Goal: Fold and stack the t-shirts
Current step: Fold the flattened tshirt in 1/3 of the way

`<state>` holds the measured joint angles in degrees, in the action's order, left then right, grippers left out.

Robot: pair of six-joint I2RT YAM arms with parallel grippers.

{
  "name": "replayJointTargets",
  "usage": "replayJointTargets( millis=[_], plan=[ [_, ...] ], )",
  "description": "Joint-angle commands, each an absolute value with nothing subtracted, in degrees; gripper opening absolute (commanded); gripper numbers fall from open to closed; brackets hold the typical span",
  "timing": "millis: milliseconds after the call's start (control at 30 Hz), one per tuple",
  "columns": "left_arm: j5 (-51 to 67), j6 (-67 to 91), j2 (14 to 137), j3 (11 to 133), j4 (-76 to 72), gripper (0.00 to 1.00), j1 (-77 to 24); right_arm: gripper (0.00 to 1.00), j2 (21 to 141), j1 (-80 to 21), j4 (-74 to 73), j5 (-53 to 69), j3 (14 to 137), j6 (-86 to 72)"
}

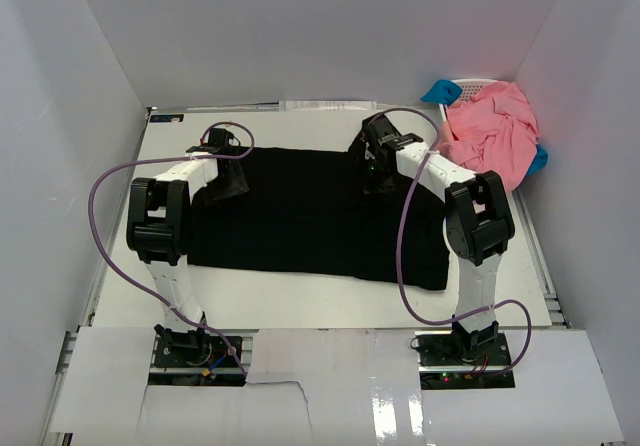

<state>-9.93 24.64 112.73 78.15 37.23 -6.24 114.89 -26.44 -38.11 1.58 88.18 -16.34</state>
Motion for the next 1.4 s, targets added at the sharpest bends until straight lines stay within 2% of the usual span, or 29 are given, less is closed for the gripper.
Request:
replayJointTargets(
  millis=[0,400,467,500,533,600,633,733,1167,1367],
  plan=[
    [-9.84,24.35,114.52,75.15,39.73,0.77,-6.42,0.08,114.25,-26.63,-38.32,4.74,92.28,-16.96],
    [-9.58,24.08,115.31,75.23,39.64,0.77,-6.94,0.08,120.32,-26.81,-31.38,15.11,94.4,-16.52],
    [-9.58,23.99,115.4,75.32,39.64,0.77,-7.03,0.11,120.5,-26.81,-30.41,16.0,94.48,-16.35],
    [-9.49,23.99,115.4,75.32,39.64,0.77,-7.03,0.15,120.59,-26.89,-30.5,16.0,94.92,-16.17],
    [-9.49,23.99,115.4,75.32,39.73,0.77,-7.03,0.26,120.59,-26.89,-30.5,15.47,95.01,-15.65],
    [-9.67,23.91,115.4,75.24,39.64,0.77,-7.03,0.36,120.06,-26.89,-30.41,14.07,94.57,-15.21],
    [-9.67,23.91,115.31,75.23,39.64,0.77,-7.12,0.48,119.54,-26.89,-30.41,12.15,94.31,-14.77],
    [-9.67,23.99,115.4,75.23,39.73,0.77,-7.21,0.63,116.73,-26.89,-29.88,8.1,93.26,-14.07],
    [-10.38,23.47,112.68,77.95,40.95,0.77,-7.29,0.64,108.64,-22.06,-36.21,-6.85,89.48,-12.74],
    [-0.99,23.64,108.29,81.9,43.41,0.77,-10.54,0.63,104.16,-15.4,-34.29,-0.81,81.22,-13.8]
  ],
)
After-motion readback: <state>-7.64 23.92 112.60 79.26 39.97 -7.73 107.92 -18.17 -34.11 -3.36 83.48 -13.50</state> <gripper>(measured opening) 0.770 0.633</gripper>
